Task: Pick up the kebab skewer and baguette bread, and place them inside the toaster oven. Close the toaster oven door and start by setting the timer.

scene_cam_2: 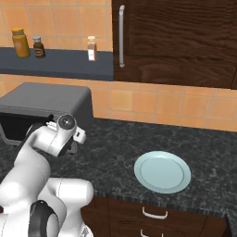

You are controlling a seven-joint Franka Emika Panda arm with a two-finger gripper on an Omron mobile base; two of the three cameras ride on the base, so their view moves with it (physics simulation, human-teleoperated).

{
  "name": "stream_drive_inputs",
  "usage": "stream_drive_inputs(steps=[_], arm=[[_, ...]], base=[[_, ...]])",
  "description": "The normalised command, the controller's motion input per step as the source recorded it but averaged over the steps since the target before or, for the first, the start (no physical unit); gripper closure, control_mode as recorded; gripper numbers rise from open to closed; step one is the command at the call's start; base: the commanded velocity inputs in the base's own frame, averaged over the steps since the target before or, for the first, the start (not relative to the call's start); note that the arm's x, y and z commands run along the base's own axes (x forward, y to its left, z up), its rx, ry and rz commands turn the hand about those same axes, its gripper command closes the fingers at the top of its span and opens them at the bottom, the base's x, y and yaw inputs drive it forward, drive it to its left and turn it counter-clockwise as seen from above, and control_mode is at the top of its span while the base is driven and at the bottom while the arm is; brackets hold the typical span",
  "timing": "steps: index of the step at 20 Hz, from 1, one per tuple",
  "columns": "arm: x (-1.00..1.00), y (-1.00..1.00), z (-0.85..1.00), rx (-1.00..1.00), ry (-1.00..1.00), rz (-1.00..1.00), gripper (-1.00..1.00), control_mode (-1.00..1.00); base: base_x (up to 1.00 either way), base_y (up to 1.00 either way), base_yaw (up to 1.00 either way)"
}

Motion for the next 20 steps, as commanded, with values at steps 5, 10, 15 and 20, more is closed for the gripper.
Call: stream_drive_inputs(steps=[5,10,15,20], arm=[[-0.14,-0.21,-0.13,0.29,0.0,0.0,1.0,-1.0],[-0.12,-0.21,-0.15,0.29,0.0,0.0,1.0,-1.0],[-0.12,-0.25,-0.16,0.29,0.0,0.02,1.0,-1.0],[-0.08,-0.11,-0.2,0.25,-0.01,0.01,1.0,-1.0]], base=[[0.0,0.0,0.0],[0.0,0.0,0.0],[0.0,0.0,0.0],[0.0,0.0,0.0]])
